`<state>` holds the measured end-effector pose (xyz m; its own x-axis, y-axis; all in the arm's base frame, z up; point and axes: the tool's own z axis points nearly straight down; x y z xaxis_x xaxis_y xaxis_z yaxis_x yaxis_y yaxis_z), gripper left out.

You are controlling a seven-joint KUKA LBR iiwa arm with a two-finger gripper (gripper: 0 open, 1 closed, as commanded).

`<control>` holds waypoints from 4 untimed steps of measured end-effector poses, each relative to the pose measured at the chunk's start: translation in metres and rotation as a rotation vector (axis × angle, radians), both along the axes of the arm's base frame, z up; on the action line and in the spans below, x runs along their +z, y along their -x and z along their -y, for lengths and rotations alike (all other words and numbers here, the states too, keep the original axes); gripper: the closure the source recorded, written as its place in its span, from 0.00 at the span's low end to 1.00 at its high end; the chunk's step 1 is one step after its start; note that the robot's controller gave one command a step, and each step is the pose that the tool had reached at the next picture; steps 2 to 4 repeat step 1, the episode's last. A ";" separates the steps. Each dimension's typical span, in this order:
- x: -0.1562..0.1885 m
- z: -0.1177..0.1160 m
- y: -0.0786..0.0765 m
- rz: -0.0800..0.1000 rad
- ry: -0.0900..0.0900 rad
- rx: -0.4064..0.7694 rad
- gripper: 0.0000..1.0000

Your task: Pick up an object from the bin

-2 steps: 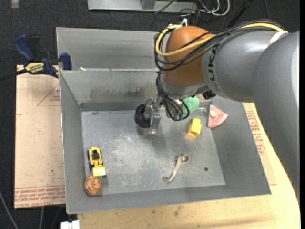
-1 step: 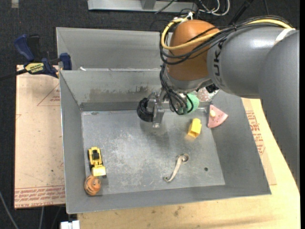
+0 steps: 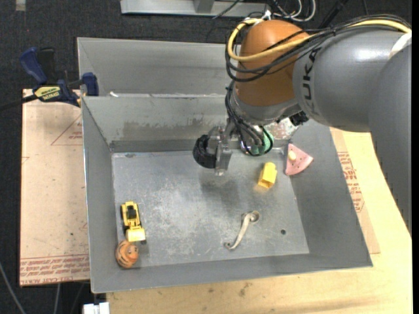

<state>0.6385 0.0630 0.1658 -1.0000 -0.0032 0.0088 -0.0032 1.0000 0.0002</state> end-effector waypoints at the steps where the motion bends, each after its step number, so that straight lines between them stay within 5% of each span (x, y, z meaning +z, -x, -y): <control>1: -0.007 0.007 -0.005 0.026 -0.002 0.016 1.00; 4: -0.007 0.007 -0.005 0.026 -0.002 0.016 1.00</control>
Offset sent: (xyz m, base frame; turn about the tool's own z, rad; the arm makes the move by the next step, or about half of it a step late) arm -0.0228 -0.0733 0.0753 -0.0238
